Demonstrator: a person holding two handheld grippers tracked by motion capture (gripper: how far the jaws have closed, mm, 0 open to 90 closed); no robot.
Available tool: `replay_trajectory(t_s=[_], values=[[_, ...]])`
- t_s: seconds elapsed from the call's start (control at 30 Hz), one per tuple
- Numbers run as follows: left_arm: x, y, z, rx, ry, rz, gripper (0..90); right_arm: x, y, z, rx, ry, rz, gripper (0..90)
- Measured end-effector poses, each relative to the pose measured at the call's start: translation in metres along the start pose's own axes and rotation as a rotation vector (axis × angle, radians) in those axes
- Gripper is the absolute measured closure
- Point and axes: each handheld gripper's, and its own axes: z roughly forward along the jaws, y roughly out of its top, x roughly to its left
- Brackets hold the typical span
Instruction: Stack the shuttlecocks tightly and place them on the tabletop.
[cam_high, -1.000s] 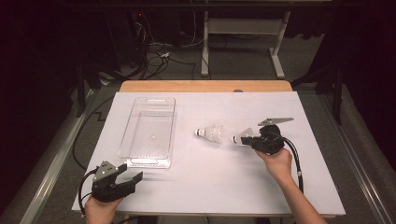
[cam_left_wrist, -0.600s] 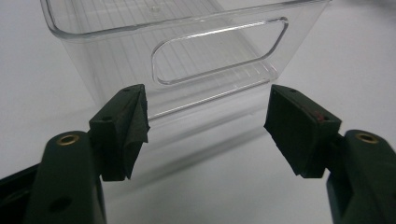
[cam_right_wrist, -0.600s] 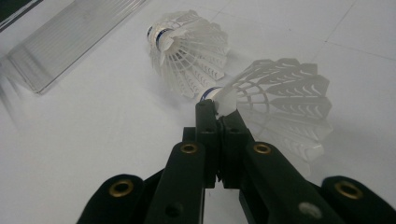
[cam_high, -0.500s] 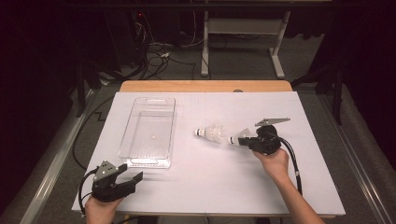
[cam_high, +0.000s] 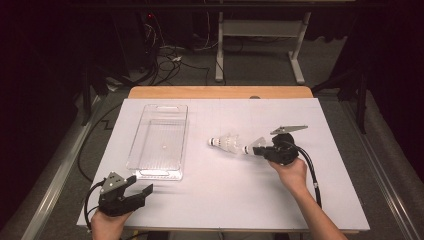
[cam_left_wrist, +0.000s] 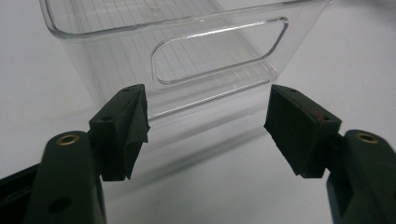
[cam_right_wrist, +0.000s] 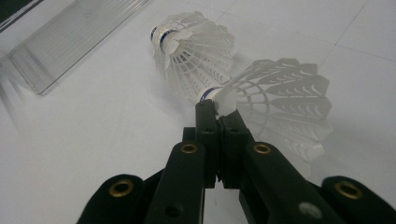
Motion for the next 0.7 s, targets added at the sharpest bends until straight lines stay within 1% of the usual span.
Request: replay_trajectory(t_s=[0.4,0.7], values=[[0.0000,-0.0001,0.0001,-0.003,0.000,-0.002,31.0,0.0037,0.0055,0.0068,-0.006,0.014,0.004,89.4],[-0.0002,-0.0002,0.0001,-0.005,0.001,-0.001,31.0,0.0033,0.0073,0.0100,-0.011,0.024,0.013,89.4]])
